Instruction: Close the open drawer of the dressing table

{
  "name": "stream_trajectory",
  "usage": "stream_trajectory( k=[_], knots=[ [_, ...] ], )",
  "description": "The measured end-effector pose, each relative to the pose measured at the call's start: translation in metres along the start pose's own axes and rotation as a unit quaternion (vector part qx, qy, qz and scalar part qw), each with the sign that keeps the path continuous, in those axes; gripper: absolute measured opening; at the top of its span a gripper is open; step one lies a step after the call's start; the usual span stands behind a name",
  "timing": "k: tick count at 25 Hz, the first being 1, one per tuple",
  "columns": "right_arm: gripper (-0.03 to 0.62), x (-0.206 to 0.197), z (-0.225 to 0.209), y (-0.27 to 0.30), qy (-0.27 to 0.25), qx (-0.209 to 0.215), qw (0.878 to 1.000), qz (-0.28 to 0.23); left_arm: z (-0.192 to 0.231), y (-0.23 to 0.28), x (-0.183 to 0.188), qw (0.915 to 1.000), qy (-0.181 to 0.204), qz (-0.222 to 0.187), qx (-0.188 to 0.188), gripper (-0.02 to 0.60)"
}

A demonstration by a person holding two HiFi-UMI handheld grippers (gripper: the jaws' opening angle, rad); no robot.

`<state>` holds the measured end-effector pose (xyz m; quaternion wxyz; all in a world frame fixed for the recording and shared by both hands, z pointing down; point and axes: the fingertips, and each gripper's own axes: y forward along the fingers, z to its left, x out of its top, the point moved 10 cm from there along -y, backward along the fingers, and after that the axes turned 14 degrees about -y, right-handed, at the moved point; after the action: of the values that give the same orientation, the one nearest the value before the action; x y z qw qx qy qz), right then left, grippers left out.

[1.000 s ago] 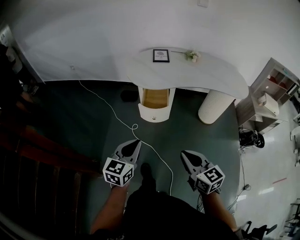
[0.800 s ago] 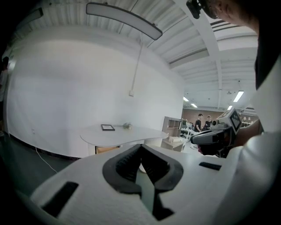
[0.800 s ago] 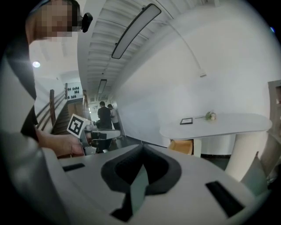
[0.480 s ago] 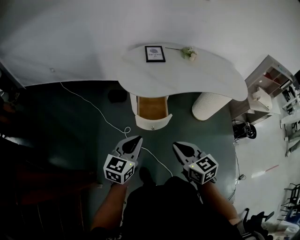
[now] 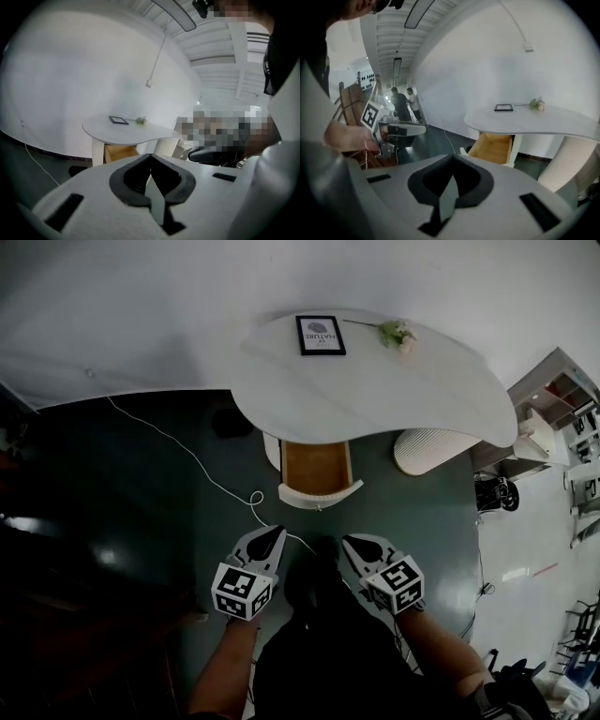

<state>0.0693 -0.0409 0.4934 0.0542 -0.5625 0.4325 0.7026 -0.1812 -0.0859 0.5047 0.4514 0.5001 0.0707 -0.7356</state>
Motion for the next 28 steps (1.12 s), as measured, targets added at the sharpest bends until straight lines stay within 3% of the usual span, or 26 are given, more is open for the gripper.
stream_trajectory(
  k=[6,12,20,28],
  knots=[
    [0.003,-0.048,-0.036,0.065,0.01,-0.011,1.0,-0.003,0.037,0.054,-0.05,0.9985,-0.034,0.043,0.006,0.0],
    [0.003,-0.097,-0.063,0.117,0.064,-0.046,0.997,-0.011,0.065,0.087,-0.085,0.9974,-0.05,0.043,0.03,0.001],
    [0.003,-0.145,-0.083,0.151,0.138,-0.061,0.989,0.002,0.088,0.125,-0.095,0.9968,-0.042,0.052,0.044,0.0],
    [0.003,-0.141,-0.104,0.166,0.126,-0.057,0.99,-0.011,0.094,0.137,-0.092,0.9965,-0.049,0.044,0.05,0.002]
  ],
)
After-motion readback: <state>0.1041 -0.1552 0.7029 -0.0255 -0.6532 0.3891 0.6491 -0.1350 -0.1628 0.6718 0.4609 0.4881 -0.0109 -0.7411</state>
